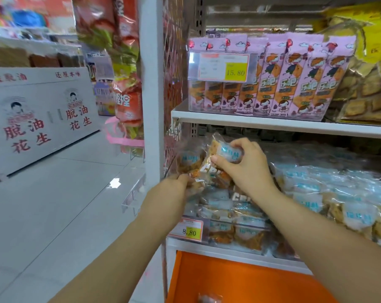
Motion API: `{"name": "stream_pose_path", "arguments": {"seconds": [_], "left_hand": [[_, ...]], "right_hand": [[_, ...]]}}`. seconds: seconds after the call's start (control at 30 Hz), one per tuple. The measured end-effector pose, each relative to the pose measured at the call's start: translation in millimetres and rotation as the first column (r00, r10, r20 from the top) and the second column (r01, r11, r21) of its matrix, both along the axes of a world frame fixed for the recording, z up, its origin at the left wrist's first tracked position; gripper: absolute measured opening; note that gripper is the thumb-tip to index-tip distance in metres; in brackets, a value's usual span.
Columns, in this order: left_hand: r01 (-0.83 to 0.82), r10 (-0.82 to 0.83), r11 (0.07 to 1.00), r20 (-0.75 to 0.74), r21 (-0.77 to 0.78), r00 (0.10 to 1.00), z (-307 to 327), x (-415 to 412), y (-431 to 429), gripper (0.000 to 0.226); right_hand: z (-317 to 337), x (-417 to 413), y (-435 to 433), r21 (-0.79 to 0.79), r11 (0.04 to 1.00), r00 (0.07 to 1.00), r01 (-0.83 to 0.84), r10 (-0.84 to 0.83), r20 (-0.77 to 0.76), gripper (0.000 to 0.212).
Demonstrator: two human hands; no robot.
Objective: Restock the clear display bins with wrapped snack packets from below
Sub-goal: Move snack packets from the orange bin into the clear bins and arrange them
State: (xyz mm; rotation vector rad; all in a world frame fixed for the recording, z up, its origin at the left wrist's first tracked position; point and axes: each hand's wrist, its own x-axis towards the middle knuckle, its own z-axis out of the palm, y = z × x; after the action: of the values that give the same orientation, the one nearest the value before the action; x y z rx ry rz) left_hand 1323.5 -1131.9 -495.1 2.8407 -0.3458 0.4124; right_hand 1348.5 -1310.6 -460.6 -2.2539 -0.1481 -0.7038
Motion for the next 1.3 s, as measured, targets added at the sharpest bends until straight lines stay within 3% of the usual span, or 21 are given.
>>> {"name": "stream_pose_path", "arguments": {"seconds": [0.2,0.3,0.4,0.6,0.73,0.9,1.0,1.07,1.13,1.17,1.2,1.23,1.3], "left_hand": [[-0.031,0.002,0.960,-0.106,-0.278,0.994,34.2,-57.2,29.4,0.039],[-0.102,0.015,0.843,-0.166,-0.529,0.986,33.4,-66.0,50.8,0.039],[-0.111,0.008,0.755,-0.160,-0.646,0.987,27.3,-58.3,64.9,0.033],[-0.075,-0.001,0.668,-0.101,-0.740,0.995,22.8,-47.5,72.1,0.032],[-0.058,0.041,0.680,-0.041,-0.731,0.998,19.3,-48.3,73.1,0.035],[-0.047,0.031,0.675,-0.035,-0.737,0.999,19.5,-49.4,62.8,0.045],[-0.025,0.015,0.687,-0.021,-0.726,1.000,21.8,-49.5,58.6,0.043],[0.016,-0.025,0.701,-0.003,-0.713,1.000,21.2,-48.5,56.5,0.038],[0.093,-0.061,0.750,0.070,-0.655,0.996,19.2,-48.5,53.3,0.025],[0.153,-0.080,0.784,0.146,-0.601,0.986,17.7,-47.9,51.0,0.018],[0.216,-0.103,0.817,0.233,-0.535,0.967,16.8,-47.8,48.0,0.017],[0.274,-0.135,0.841,0.309,-0.466,0.941,15.1,-46.7,44.8,0.020],[0.372,-0.213,0.862,0.420,-0.344,0.882,10.1,-44.8,37.3,0.028]], "right_hand": [[-14.6,10.2,40.7,0.104,0.994,0.999,-0.037,0.034,0.029,0.050],[-19.2,19.3,63.8,0.052,0.997,0.998,-0.059,0.058,0.027,0.049],[-23.1,29.7,74.1,-0.106,0.994,0.999,-0.038,0.037,-0.009,0.045],[-40.2,43.4,75.4,-0.440,0.898,0.999,-0.015,-0.005,-0.043,0.059],[-36.9,40.1,61.5,-0.711,0.699,0.997,0.079,-0.045,0.067,0.061],[-33.2,45.9,61.3,-0.795,0.598,0.994,0.104,-0.084,0.067,0.057],[-34.2,43.9,58.3,-0.783,0.619,0.998,0.060,-0.050,0.037,0.060],[-29.1,33.1,52.1,-0.614,0.789,0.999,-0.028,0.047,0.015,0.057],[-16.8,10.8,45.8,-0.146,0.974,0.980,-0.174,0.156,-0.126,0.039],[-8.7,-2.8,42.6,0.187,0.952,0.915,-0.241,0.287,-0.283,0.037],[-1.1,-16.0,38.8,0.481,0.844,0.797,-0.237,0.452,-0.400,0.047],[4.8,-28.6,34.3,0.637,0.746,0.670,-0.196,0.576,-0.469,0.057],[10.2,-47.1,27.3,0.704,0.677,0.535,-0.215,0.684,-0.496,0.057]]}}
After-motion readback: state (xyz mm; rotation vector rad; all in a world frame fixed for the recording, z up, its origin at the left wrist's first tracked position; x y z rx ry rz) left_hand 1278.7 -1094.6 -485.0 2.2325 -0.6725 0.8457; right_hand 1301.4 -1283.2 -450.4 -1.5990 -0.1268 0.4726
